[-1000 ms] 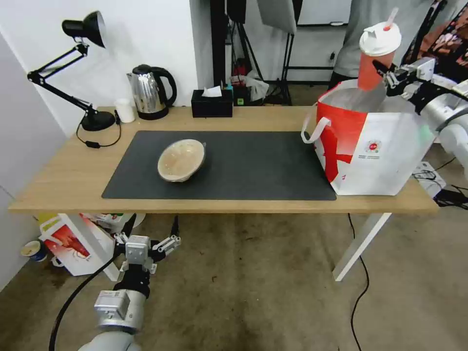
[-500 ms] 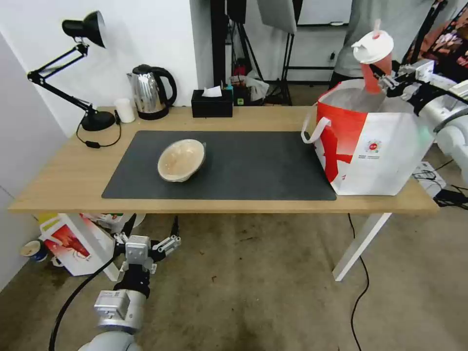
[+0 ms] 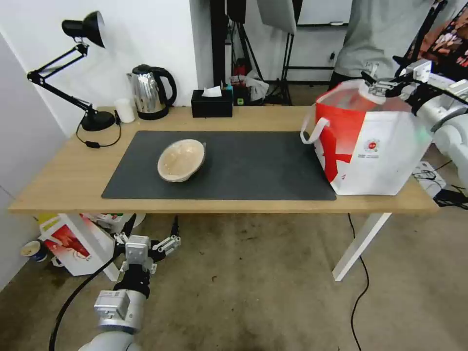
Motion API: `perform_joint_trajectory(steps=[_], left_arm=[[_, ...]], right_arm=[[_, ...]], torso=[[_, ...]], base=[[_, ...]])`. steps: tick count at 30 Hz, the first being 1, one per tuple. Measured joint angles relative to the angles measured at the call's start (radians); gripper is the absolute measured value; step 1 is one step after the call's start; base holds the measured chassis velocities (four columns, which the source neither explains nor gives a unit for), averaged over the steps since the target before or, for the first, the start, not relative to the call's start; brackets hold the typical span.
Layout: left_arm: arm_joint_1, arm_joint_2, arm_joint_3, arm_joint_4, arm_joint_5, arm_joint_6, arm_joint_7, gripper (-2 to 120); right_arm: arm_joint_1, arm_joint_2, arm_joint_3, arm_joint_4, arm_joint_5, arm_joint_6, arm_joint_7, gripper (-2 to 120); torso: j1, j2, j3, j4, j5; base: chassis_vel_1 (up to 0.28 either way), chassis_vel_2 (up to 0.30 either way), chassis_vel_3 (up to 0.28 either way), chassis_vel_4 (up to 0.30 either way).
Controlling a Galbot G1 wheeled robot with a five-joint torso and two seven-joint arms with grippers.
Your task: Pick up the trash from the table and place it into the takeout bag.
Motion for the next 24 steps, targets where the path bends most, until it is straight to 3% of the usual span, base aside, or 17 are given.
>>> perform_joint_trajectory(steps=[12,15,16,18,20,23,24], left_arm=[[0.0,0.0,0.0,0.0,0.0,0.0,0.0,100],[0.0,0.0,0.0,0.0,0.0,0.0,0.0,100],[0.0,0.0,0.0,0.0,0.0,0.0,0.0,100],[0.0,0.0,0.0,0.0,0.0,0.0,0.0,100],[0.0,0.0,0.0,0.0,0.0,0.0,0.0,100],[0.0,0.0,0.0,0.0,0.0,0.0,0.0,100],[0.0,0.0,0.0,0.0,0.0,0.0,0.0,100]], right_arm=[[-0.02,0.0,0.011,0.024,0.001,-0.006,0.017,100],[-0.043,-0.006,0.032,0.075,0.011,-0.007,0.072,100],[-0.052,-0.008,0.039,0.095,0.019,-0.01,0.093,100],[-0.101,-0.016,0.08,0.21,0.072,-0.043,0.236,100],[-0.109,-0.016,0.087,0.229,0.08,-0.048,0.259,100],[-0.2,-0.011,0.154,0.405,0.111,-0.084,0.449,100],[-0.2,-0.011,0.154,0.405,0.111,-0.084,0.449,100]], torso=[[0.0,0.0,0.0,0.0,0.0001],[0.0,0.0,0.0,0.0001,0.0],[0.0,0.0,0.0,0.0,0.0],[0.0,0.0,0.0,0.0,-0.0001],[0.0,0.0,0.0,0.0,-0.0001],[0.0,0.0,0.0,0.0001,0.0],[0.0,0.0,0.0,0.0001,0.0]], base=[[0.0,0.0,0.0,0.0],[0.0,0.0,0.0,0.0],[0.0,0.0,0.0,0.0],[0.0,0.0,0.0,0.0],[0.0,0.0,0.0,0.0],[0.0,0.0,0.0,0.0],[0.0,0.0,0.0,0.0]])
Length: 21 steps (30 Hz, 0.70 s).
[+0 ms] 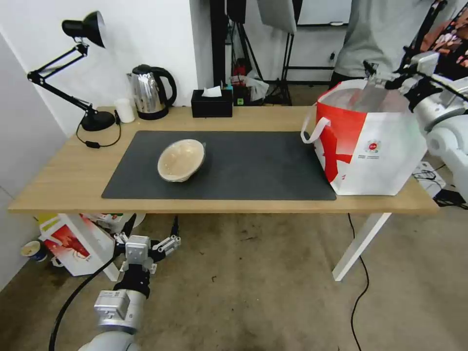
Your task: Pick up the trash from the table and place it into the takeout bag.
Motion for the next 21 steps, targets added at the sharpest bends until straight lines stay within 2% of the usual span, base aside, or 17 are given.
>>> perform_joint_trajectory(steps=[3,4,8,10,12,13,16,18,21], left_arm=[[0.0,0.0,0.0,0.0,0.0,0.0,0.0,100],[0.0,0.0,0.0,0.0,0.0,0.0,0.0,100],[0.0,0.0,0.0,0.0,0.0,0.0,0.0,100],[0.0,0.0,0.0,0.0,0.0,0.0,0.0,100],[0.0,0.0,0.0,0.0,0.0,0.0,0.0,100],[0.0,0.0,0.0,0.0,0.0,0.0,0.0,100],[0.0,0.0,0.0,0.0,0.0,0.0,0.0,100],[0.0,0.0,0.0,0.0,0.0,0.0,0.0,100],[0.0,0.0,0.0,0.0,0.0,0.0,0.0,100]], right_arm=[[-0.098,0.011,0.069,0.152,0.02,-0.019,0.139,100],[-0.098,0.011,0.069,0.152,0.02,-0.019,0.139,100],[-0.254,0.01,0.21,0.314,0.039,-0.033,0.25,100],[-0.276,0.007,0.231,0.331,0.04,-0.033,0.257,100],[-0.373,-0.006,0.335,0.395,0.04,-0.028,0.268,100],[-0.373,-0.006,0.335,0.395,0.04,-0.028,0.268,100],[-0.524,0.008,0.441,0.496,0.029,-0.007,0.268,100],[-0.546,0.014,0.451,0.513,0.025,-0.004,0.268,100],[-0.667,0.054,0.498,0.602,-0.015,0.005,0.267,100]], torso=[[0.0,0.0,0.0,0.0002,-0.0002],[0.0,0.0,0.0,0.0002,-0.0002],[0.0,0.0,0.0,-0.0003,0.0001],[0.0,0.0,0.0,-0.0002,0.0001],[0.0,0.0,0.0,0.0,-0.0002],[0.0,0.0,0.0,0.0,-0.0002],[0.0,0.0,0.0,-0.0004,0.0001],[0.0,0.0,0.0,-0.0002,0.0],[0.0,0.0,0.0,0.0001,-0.0001]], base=[[0.0,0.0,0.0,0.0],[0.0,0.0,0.0,0.0],[0.0,0.0,0.0,0.0],[0.0,0.0,0.0,0.0],[0.0,0.0,0.0,0.0],[0.0,0.0,0.0,0.0],[0.0,0.0,0.0,0.0],[0.0,0.0,0.0,0.0],[0.0,0.0,0.0,0.0]])
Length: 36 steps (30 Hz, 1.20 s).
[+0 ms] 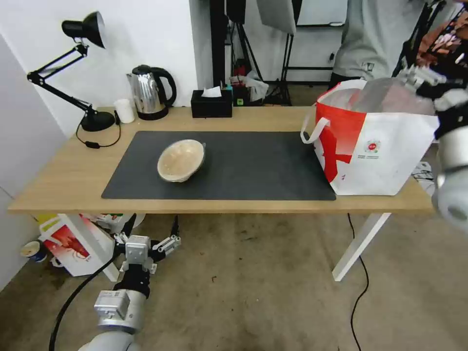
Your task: Pick up the trash from the table and place it into the takeout bag.
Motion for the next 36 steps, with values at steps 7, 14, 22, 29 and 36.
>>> perform_joint_trajectory(steps=[7,14,22,29,36], left_arm=[[0.0,0.0,0.0,0.0,0.0,0.0,0.0,100],[0.0,0.0,0.0,0.0,0.0,0.0,0.0,100],[0.0,0.0,0.0,0.0,0.0,0.0,0.0,100],[0.0,0.0,0.0,0.0,0.0,0.0,0.0,100],[0.0,0.0,0.0,0.0,0.0,0.0,0.0,100]], right_arm=[[-0.146,0.084,0.029,0.093,-0.086,0.031,-0.005,100],[-0.264,0.209,0.004,0.166,-0.19,0.078,-0.035,100],[-0.316,0.345,-0.062,0.179,-0.338,0.142,-0.054,100],[-0.362,0.467,-0.115,0.139,-0.432,0.212,-0.108,100],[-0.393,0.537,-0.186,0.069,-0.544,0.321,-0.156,100]], torso=[[0.0,0.0,0.0,0.0,0.0001],[0.0,0.0,0.0,-0.0002,0.0001],[0.0,0.0,0.0,-0.0001,0.0],[0.0,0.0,0.0,-0.0001,0.0],[0.0,0.0,0.0,-0.0001,0.0001]], base=[[0.0,0.0,0.0,0.0],[0.0,0.0,0.0,0.0],[0.0,0.0,0.0,0.0],[0.0,0.0,0.0,0.0],[0.0,0.0,0.0,0.0]])
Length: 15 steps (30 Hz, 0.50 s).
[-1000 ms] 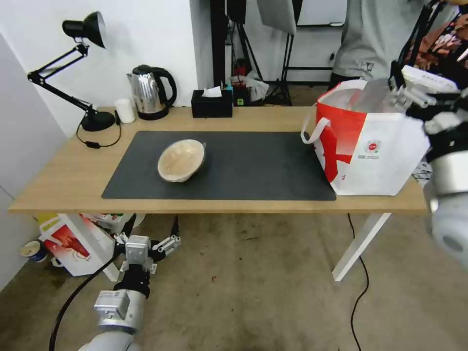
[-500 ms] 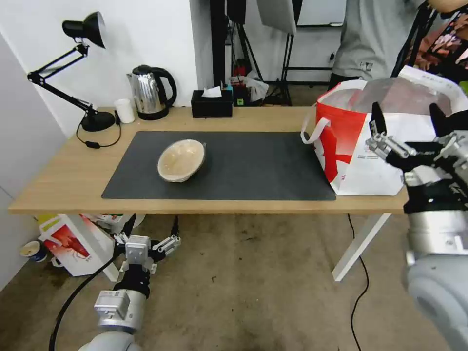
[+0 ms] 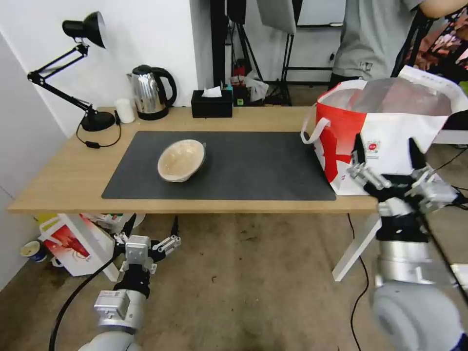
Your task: Pick up the trash from the table and place it into the takeout bag.
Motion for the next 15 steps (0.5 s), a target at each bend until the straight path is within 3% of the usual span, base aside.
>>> perform_joint_trajectory(steps=[7,15], left_arm=[[0.0,0.0,0.0,0.0,0.0,0.0,0.0,100],[0.0,0.0,0.0,0.0,0.0,0.0,0.0,100]], right_arm=[[-0.024,0.071,-0.102,-0.082,-0.136,0.112,-0.018,100],[-0.069,0.096,-0.164,-0.109,-0.223,0.138,0.025,100]], torso=[[0.0,0.0,0.0,0.0,0.0],[0.0,0.0,0.0,0.0,-0.0001]], base=[[0.0,0.0,0.0,0.0],[0.0,0.0,0.0,0.0]])
